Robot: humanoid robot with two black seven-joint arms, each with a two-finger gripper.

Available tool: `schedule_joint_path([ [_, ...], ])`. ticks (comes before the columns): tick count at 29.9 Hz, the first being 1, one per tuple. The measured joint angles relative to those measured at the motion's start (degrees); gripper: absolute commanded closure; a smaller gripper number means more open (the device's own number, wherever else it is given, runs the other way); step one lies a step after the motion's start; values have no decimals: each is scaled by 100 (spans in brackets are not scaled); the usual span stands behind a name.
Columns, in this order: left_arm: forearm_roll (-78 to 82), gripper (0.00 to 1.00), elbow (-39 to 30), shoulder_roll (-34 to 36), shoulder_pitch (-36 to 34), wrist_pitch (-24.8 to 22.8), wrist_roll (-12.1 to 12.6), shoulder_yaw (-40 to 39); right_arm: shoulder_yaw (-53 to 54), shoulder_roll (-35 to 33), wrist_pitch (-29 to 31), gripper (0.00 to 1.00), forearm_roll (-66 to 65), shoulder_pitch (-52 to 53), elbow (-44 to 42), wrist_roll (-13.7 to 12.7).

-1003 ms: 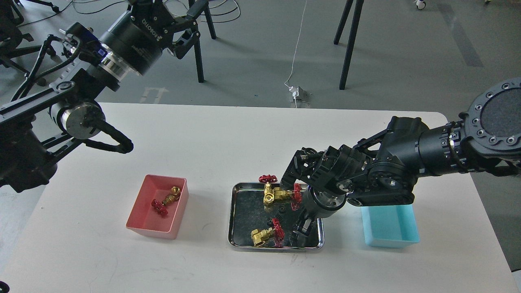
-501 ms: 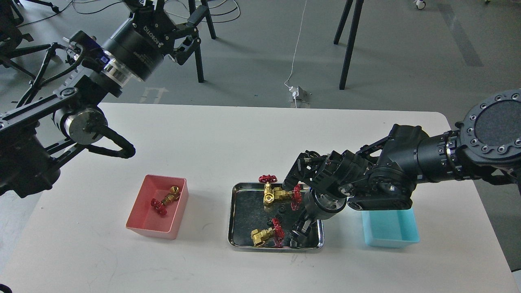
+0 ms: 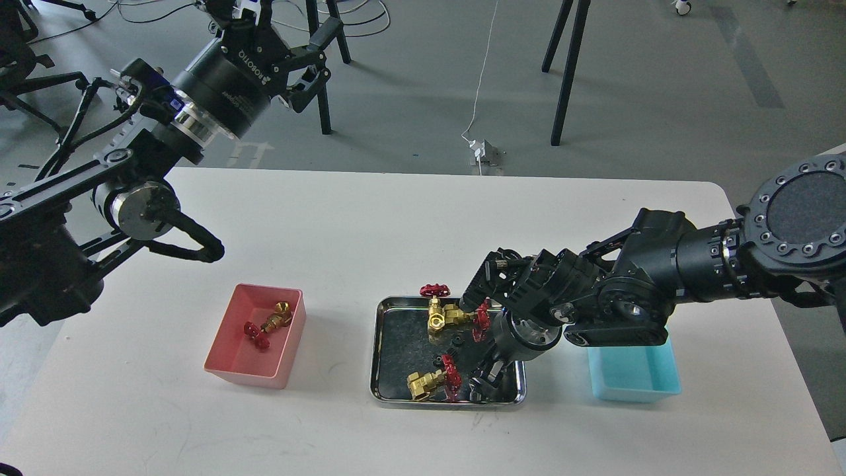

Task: Place valve in pink box and gear in blue box
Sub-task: 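Grasp a small brass fitting on the tray with the right gripper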

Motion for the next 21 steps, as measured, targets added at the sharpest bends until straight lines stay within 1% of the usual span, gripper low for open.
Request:
schedule_joint_path([
  [3,0,17,7,-8,8,0,0,0,3,0,-23,48,2,-58,-1,2],
  [9,0,16,8,-17,39,0,0,0,-3,0,-261,49,-1,-133,-12,41],
  [21,9,16,16,-27,91,-3,0,-60,-13,0,-300,54,-10,-187,-29,54],
])
